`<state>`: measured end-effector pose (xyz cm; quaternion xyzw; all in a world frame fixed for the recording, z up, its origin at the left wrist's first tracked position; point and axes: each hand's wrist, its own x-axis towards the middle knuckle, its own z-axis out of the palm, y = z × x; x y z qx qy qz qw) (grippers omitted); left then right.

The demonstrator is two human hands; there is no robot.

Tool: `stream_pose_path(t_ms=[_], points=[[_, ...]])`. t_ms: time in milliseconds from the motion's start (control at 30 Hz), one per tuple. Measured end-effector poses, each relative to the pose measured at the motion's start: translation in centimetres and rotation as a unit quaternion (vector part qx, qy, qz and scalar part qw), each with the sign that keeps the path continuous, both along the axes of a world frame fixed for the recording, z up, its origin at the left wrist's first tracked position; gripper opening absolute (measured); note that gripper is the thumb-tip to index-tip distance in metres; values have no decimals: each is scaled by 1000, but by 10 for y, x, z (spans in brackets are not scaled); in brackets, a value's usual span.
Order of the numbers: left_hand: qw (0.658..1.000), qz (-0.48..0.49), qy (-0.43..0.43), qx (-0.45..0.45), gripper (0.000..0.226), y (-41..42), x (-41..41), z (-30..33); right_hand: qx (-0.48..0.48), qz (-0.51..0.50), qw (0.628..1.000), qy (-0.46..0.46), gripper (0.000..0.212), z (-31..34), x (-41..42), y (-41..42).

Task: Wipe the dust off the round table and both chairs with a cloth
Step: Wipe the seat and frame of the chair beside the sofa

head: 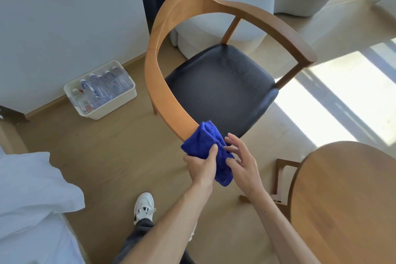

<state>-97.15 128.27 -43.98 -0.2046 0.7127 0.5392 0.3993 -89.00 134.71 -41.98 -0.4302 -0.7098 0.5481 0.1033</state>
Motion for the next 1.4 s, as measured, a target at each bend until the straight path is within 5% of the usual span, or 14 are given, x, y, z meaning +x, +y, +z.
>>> stream_pose_path(t_ms=[233,567,1100,1400], points=[[998,7,63,-18,56,-9,-19,-15,34,-70,997,-15,33,-9,-4,6],[993,46,108,-2,49,-10,-65,-30,56,-49,997,-34,24,-33,-16,3],[987,-45,153,4,45,-6,-189,-33,176,141,958,-179,50,-29,-101,-8],[982,-138,127,25,31,9,-277,-27,164,109,965,-173,55,-29,-191,-11]])
